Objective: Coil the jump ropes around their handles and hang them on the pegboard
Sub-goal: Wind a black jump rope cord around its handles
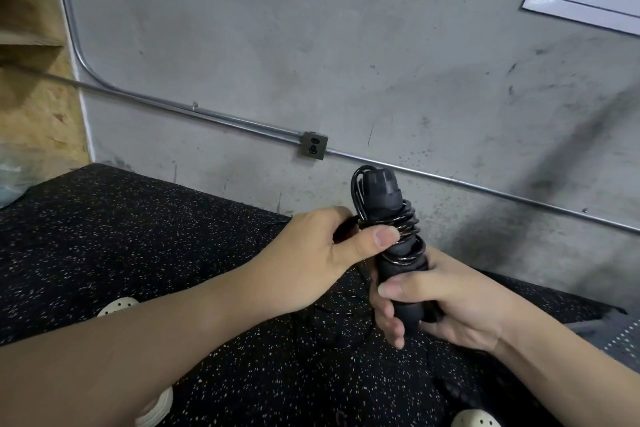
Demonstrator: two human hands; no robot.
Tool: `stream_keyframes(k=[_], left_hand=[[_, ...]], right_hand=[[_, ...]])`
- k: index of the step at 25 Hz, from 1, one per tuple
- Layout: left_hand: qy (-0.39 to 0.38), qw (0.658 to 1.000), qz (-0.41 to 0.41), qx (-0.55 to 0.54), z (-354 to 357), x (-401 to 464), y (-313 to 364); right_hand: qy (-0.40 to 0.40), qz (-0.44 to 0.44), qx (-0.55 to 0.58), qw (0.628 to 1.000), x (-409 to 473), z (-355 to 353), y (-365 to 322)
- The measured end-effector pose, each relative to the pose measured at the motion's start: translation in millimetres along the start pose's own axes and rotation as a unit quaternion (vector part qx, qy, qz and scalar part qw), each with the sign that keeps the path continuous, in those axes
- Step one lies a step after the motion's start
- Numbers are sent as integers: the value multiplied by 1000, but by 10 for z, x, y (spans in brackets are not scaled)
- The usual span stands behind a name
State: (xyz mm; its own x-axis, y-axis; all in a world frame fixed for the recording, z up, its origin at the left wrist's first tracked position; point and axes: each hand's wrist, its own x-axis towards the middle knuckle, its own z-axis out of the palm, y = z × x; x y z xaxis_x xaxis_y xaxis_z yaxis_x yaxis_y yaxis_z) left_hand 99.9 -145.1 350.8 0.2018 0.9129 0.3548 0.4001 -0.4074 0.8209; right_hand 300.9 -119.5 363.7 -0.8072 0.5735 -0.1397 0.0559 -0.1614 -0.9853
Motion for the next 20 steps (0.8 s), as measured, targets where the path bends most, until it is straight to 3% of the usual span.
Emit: stream_keyframes(k=[4, 12, 20], left_hand=[[40, 988, -78, 124, -63, 22, 2], [69, 986, -3, 153, -10, -18, -25], [118, 987, -25, 110, 14, 8, -28]], right_hand=[[58, -34, -38, 997, 68, -34, 13], [172, -61, -149, 972, 209, -162, 65], [240, -84, -204, 945, 365, 12, 98]])
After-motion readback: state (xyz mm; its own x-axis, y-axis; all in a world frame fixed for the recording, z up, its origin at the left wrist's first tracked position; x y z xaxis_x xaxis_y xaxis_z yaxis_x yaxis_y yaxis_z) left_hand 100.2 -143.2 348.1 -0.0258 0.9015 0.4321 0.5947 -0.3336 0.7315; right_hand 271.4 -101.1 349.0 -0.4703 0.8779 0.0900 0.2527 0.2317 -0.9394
